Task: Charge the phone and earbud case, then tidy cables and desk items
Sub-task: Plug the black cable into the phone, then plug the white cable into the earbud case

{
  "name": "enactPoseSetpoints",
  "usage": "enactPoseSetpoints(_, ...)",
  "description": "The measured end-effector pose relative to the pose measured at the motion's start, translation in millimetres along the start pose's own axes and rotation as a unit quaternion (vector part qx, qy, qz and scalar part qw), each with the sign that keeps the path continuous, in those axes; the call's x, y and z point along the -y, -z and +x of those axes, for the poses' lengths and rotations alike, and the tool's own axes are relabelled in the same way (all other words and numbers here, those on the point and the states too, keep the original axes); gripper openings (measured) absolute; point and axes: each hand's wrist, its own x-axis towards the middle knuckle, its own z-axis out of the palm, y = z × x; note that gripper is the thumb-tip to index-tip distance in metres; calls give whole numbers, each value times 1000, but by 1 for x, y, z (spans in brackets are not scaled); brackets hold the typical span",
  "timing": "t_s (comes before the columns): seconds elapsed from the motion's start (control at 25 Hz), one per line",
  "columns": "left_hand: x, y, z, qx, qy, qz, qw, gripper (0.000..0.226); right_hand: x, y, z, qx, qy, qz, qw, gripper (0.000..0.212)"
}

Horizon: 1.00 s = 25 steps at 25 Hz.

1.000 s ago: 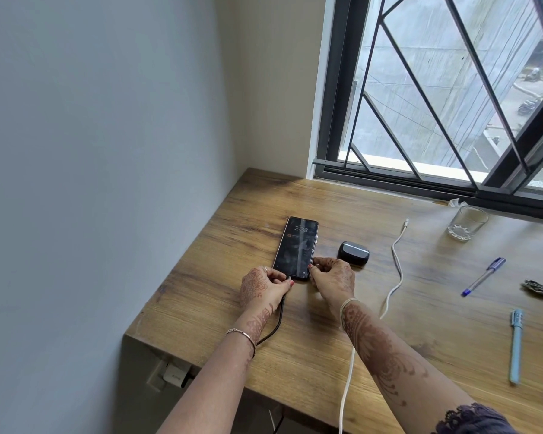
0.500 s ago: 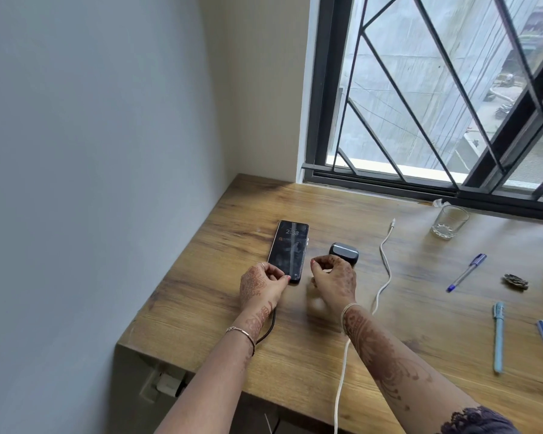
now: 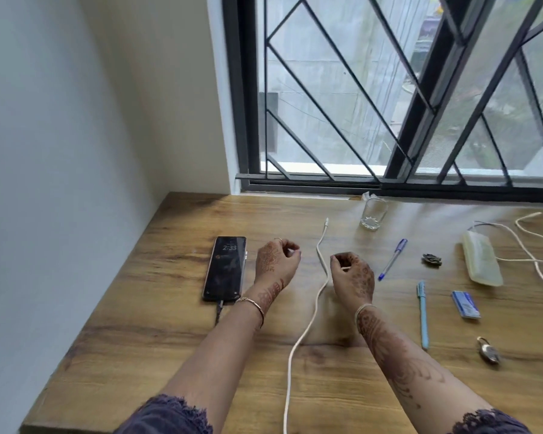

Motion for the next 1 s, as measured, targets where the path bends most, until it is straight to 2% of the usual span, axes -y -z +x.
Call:
enactPoseSetpoints(0.24, -32, -61, 39, 89, -32, 106, 990, 46, -33, 6, 29, 14, -18, -10, 1000, 14)
enactPoseSetpoints(0.32, -36, -77, 56, 95, -31, 151, 983, 49, -37, 3, 40, 17, -6, -16, 1000, 15)
enactPoseSetpoints(0.68, -42, -116, 128, 54, -37, 249, 966, 43, -44, -8, 57, -12, 45, -4, 999, 10)
enactPoseSetpoints(1.0, -49, -133, 142, 12, -3, 153, 988, 18, -47, -5, 59, -4, 56, -12, 998, 9)
